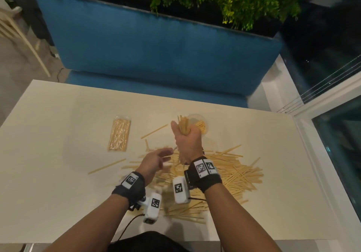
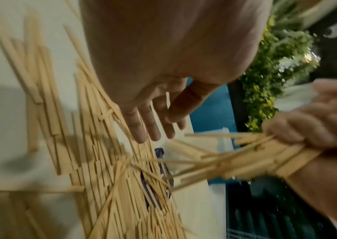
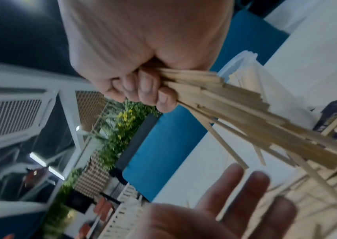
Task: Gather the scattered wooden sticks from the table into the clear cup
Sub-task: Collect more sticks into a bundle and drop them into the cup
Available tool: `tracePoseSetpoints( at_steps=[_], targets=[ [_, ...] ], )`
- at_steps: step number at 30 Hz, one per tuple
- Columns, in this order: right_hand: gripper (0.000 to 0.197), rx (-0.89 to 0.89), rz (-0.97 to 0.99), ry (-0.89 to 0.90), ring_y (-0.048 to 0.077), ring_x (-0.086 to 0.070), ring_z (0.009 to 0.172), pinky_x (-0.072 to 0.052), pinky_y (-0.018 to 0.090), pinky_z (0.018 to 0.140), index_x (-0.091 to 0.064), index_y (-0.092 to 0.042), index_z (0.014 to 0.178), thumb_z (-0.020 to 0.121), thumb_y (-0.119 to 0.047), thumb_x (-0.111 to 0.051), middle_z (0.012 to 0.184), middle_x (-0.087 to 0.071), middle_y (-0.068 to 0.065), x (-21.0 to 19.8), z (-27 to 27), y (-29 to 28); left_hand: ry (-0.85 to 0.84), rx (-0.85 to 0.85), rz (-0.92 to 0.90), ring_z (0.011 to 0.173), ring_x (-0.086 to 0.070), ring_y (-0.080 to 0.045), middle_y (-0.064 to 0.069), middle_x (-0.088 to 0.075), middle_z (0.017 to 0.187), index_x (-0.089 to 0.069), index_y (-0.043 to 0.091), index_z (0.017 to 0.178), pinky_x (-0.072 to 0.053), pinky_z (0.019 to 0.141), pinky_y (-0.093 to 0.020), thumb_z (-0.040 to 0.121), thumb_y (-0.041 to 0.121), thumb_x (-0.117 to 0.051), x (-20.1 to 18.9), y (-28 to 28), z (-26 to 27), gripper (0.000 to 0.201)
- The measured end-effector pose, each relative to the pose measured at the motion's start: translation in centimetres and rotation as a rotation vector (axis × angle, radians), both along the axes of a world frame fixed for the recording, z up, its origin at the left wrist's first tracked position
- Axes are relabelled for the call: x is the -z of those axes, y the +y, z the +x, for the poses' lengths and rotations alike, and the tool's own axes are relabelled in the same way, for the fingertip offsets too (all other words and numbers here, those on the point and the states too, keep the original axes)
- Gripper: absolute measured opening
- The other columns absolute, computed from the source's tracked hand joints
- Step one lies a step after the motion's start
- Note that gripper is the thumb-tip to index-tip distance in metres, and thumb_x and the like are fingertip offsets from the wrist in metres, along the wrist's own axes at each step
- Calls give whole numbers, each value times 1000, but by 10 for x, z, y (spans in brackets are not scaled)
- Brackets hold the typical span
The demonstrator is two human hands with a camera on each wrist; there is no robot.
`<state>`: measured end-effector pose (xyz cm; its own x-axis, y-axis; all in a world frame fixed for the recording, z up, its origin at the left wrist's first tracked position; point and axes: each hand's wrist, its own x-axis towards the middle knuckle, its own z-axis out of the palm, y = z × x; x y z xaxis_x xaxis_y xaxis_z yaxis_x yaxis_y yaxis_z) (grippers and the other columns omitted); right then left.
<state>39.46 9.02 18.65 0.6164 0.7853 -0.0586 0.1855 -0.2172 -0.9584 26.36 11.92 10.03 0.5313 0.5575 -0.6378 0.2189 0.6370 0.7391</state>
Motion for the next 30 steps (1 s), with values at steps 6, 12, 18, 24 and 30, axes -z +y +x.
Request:
tracePoseSetpoints(
  at_steps=[6,12,18,24,30],
  targets=[
    [53,88,128,150,24,-35,47,-32,36,47,-47,12,67,100,-25,-66,55,-39,12,-15,19,-2,20,237,320,119,-64,-13,8,-71,125,-66,35,127,-47,107,-51,82,0,-67,10,-14,27,57],
    [48,103,193,208,18,-31,44,-29,27,46,-48,-4,60,102,-20,-64,54,-34,7,-29,26,-10,212,204,577,82,-67,-10,9,-74,84,-72,37,80,-50,78,-29,85,27,-79,12,-16,29,13],
    [51,187,324,285,15,-26,43,-20,31,46,-46,-24,55,103,-16,-63,50,-31,3,-64,42,-8,327,89,558,83,-70,-15,5,-76,85,-81,23,90,-56,80,-30,83,29,-80,14,-5,2,10],
    [45,230,176,154,16,-43,45,-36,25,45,-59,-6,65,99,-33,-69,54,-47,6,-39,35,-22,204,-182,523,76,-75,-20,1,-78,78,-80,20,96,-63,82,-39,89,24,-75,-7,8,-7,9],
    [48,-8,-133,61,13,-70,63,-61,29,60,-70,-23,97,69,-58,-88,78,-74,-5,9,-2,-23,111,25,667,73,-73,-20,-1,-76,74,-77,21,86,-60,75,-37,90,17,-71,-38,4,5,9]
  ],
)
